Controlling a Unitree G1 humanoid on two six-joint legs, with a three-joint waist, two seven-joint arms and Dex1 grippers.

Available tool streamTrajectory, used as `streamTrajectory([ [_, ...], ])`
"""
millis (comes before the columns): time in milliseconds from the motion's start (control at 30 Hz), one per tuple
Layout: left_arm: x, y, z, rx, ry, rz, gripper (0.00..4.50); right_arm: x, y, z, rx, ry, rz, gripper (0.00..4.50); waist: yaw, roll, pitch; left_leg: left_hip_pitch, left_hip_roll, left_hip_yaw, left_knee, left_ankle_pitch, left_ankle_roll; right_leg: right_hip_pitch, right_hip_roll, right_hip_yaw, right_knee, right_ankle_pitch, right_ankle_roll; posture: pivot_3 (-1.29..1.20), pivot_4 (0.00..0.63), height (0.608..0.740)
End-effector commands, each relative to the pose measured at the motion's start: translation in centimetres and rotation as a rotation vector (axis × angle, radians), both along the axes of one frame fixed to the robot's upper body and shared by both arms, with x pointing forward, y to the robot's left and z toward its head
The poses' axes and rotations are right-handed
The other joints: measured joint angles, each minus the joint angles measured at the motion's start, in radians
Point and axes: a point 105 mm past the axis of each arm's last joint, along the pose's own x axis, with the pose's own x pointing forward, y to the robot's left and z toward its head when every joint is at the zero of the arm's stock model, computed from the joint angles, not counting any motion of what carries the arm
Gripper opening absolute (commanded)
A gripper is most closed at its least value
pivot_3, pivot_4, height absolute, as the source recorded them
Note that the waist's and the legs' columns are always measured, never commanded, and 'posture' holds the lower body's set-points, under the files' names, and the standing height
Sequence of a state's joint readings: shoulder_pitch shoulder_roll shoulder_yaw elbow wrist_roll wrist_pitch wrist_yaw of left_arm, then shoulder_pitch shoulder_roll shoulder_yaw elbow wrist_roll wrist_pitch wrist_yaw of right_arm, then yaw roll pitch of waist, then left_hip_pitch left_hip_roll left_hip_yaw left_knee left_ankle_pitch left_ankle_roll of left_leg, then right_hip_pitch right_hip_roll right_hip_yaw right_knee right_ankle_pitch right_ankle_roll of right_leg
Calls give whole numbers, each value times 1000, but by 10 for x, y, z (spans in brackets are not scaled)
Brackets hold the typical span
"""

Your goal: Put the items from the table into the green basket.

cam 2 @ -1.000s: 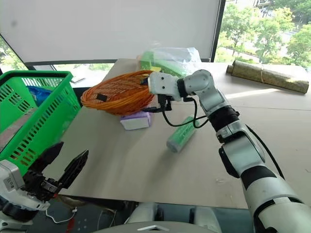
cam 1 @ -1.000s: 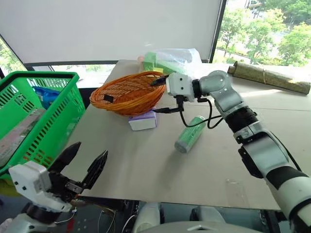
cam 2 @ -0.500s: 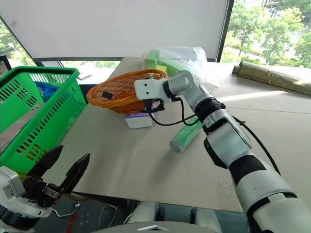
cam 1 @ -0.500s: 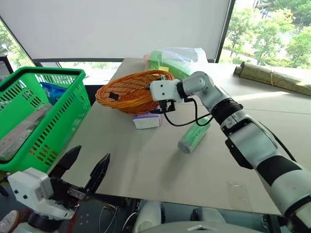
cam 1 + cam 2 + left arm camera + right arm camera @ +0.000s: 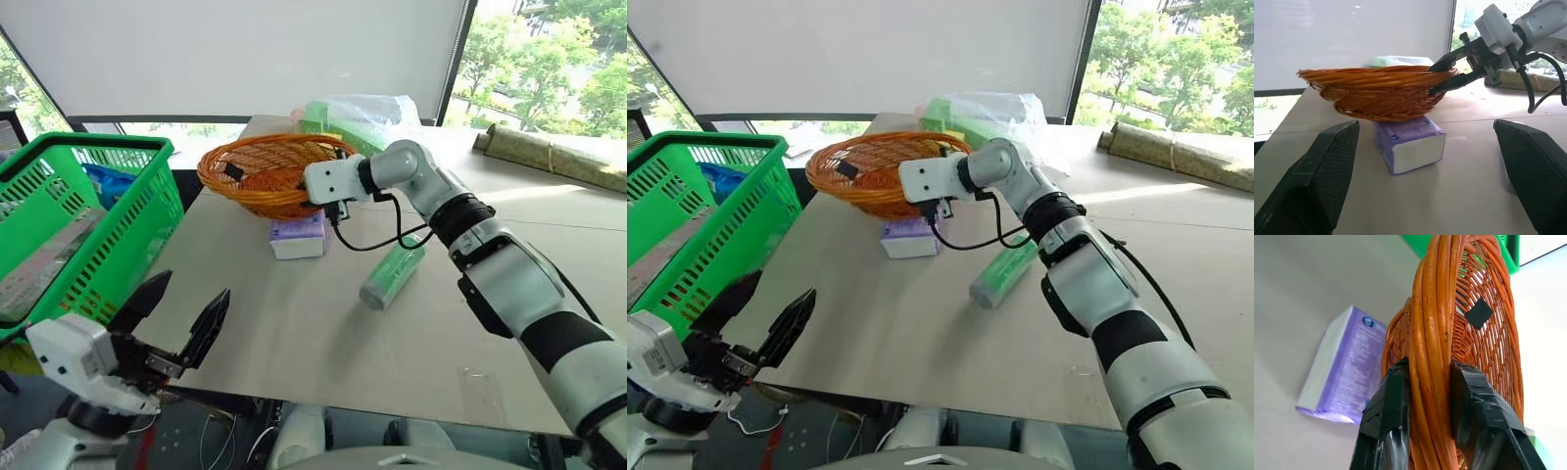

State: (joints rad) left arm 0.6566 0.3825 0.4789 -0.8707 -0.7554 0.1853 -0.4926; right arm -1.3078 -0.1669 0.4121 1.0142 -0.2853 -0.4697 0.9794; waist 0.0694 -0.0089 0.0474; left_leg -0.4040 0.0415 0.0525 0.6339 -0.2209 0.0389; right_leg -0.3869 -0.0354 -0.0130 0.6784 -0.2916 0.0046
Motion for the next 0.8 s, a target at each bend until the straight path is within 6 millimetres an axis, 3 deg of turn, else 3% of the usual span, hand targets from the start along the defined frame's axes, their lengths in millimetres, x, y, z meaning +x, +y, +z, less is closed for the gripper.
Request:
streamTrajectory([
  [33, 25, -5, 1, 3, -19, -21, 4500, 7, -29, 57, 126, -151, -56, 614, 0, 0, 0, 0, 0, -1, 0, 0, 0, 0, 0, 0, 0, 0, 0, 139, 0, 740],
  [100, 51, -2, -6, 37, 5, 22, 4500, 17, -67, 61, 101, -173, -162, 614, 0, 0, 0, 0, 0, -1, 0, 0, 0, 0, 0, 0, 0, 2, 3, 108, 0, 740],
  [200, 75, -5, -6, 20, 13, 26, 4500, 25, -108, 54, 73, -173, -286, 614, -3, -2, -1, -1, -2, -2, 1, 2, -2, 1, 1, -2, 0, 2, 4, 49, 0, 740],
  [333, 82, -33, 11, 1, -45, -160, 4500, 39, -172, 30, 28, -165, -504, 614, -34, -4, -2, -2, -3, -1, 1, 2, -2, 1, -3, 0, 0, 3, 4, 3, 0, 740],
  [533, 71, -53, 23, -6, -28, -369, 4500, 44, -230, 14, -19, -174, -696, 614, -110, 4, 3, -2, -1, 0, 1, 3, -4, -2, -1, 2, 1, 3, 4, -34, 0, 740],
  [700, 63, -66, 19, -1, 36, -479, 4500, 45, -260, 1, -59, -158, -811, 614, -138, 4, 2, 3, -1, 1, -1, 2, -3, 1, 2, 5, 2, 3, 4, -42, 0, 740],
  [800, 67, -68, 18, 21, 31, -457, 4500, 45, -277, -8, -95, -147, -879, 614, -138, 4, 3, 5, -1, 3, -1, 2, -2, 2, 2, 6, 2, 3, 4, -48, 0, 740],
])
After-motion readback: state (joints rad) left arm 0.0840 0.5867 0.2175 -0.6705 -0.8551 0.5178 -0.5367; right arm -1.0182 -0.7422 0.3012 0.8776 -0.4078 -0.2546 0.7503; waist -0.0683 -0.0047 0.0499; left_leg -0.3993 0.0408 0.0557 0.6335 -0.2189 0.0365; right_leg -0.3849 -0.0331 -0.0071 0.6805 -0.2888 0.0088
